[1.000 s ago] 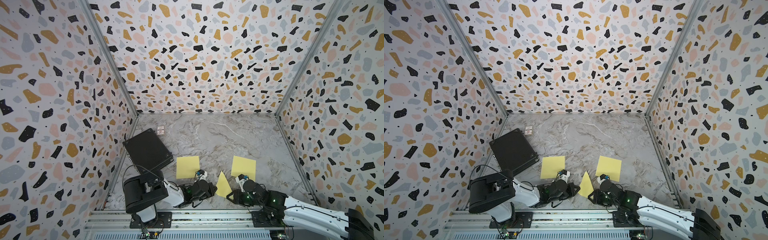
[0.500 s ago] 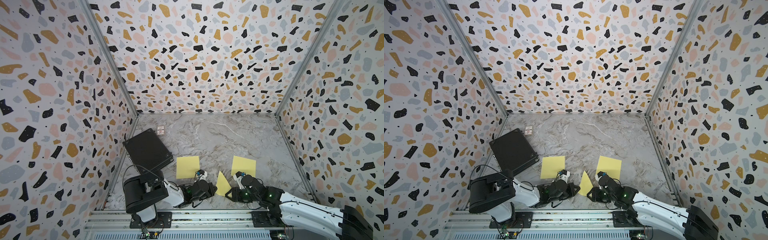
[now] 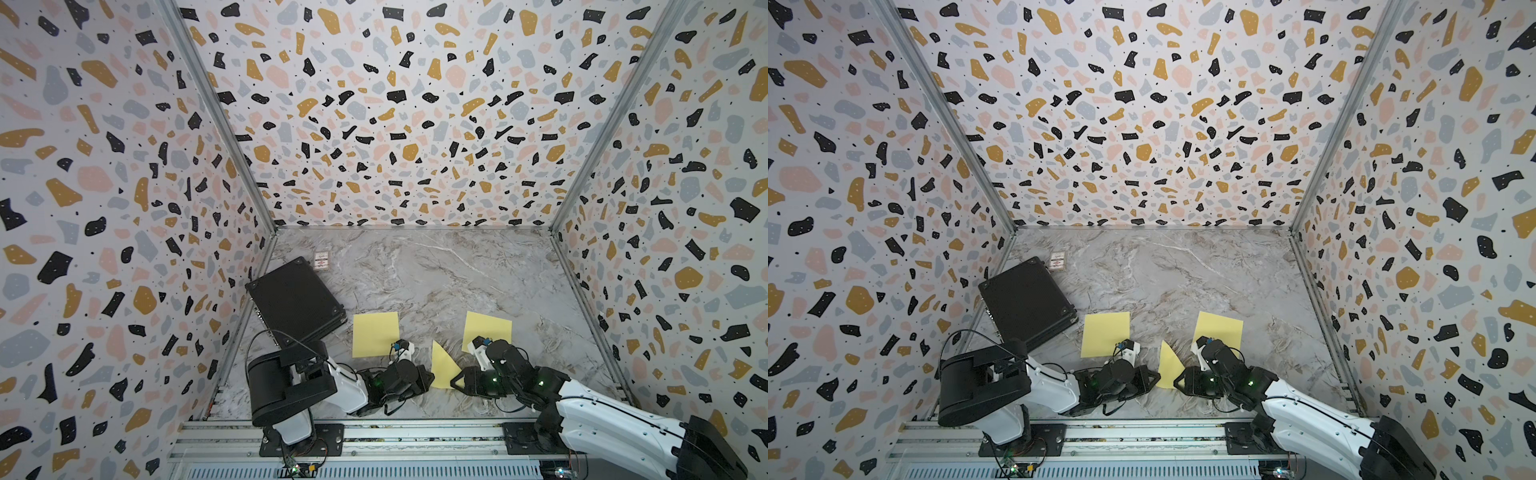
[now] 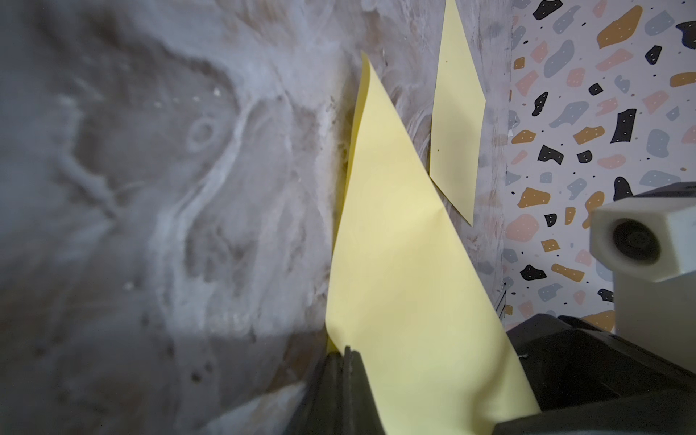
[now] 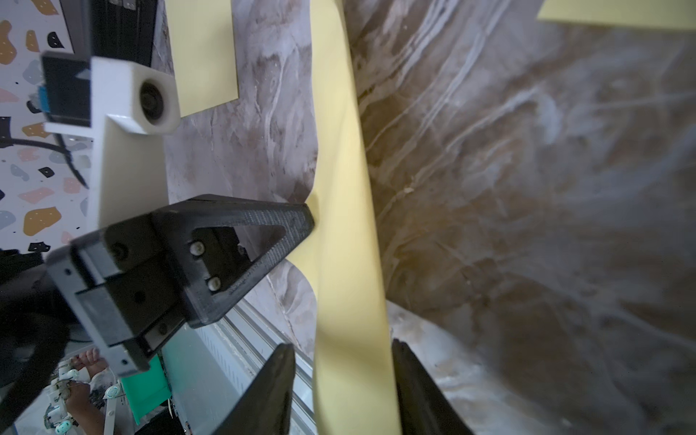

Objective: Fold the square paper diagonally
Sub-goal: Fold the paper at the center of the board.

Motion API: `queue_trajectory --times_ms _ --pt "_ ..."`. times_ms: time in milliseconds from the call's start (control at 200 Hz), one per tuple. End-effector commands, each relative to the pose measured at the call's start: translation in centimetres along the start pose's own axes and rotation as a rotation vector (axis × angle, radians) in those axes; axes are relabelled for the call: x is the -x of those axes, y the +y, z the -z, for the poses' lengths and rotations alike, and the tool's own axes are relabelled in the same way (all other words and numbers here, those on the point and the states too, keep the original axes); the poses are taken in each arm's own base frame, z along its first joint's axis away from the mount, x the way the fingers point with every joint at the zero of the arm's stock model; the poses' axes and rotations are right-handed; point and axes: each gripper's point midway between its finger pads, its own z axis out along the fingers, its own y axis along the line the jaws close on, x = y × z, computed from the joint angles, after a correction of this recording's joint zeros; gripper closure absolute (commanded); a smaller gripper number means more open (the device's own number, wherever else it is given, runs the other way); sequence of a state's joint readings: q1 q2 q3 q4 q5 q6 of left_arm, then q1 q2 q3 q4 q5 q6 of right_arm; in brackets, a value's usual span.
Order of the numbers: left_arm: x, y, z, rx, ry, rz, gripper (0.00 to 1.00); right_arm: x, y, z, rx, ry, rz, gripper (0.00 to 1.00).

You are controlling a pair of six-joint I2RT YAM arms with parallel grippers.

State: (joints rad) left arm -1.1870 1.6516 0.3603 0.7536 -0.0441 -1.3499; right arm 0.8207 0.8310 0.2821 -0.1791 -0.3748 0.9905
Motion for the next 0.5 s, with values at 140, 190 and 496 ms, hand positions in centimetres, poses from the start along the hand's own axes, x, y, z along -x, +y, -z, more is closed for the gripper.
queue_trajectory --times_ms 140,190,496 --pt "-3.6 12.3 2.4 0.436 0.138 -0.046 1.00 1.2 -0.1 1.0 -0.032 -0.013 0.042 0.41" --pt "-3.6 12.2 2.3 0.435 0.137 -0.046 1.00 1.2 -0.3 0.9 -0.036 -0.012 0.040 0.41" --pt "-3.6 12.3 2.3 0.437 0.137 -0.044 1.00 2.3 -0.2 0.3 -0.020 -0.019 0.069 0.64"
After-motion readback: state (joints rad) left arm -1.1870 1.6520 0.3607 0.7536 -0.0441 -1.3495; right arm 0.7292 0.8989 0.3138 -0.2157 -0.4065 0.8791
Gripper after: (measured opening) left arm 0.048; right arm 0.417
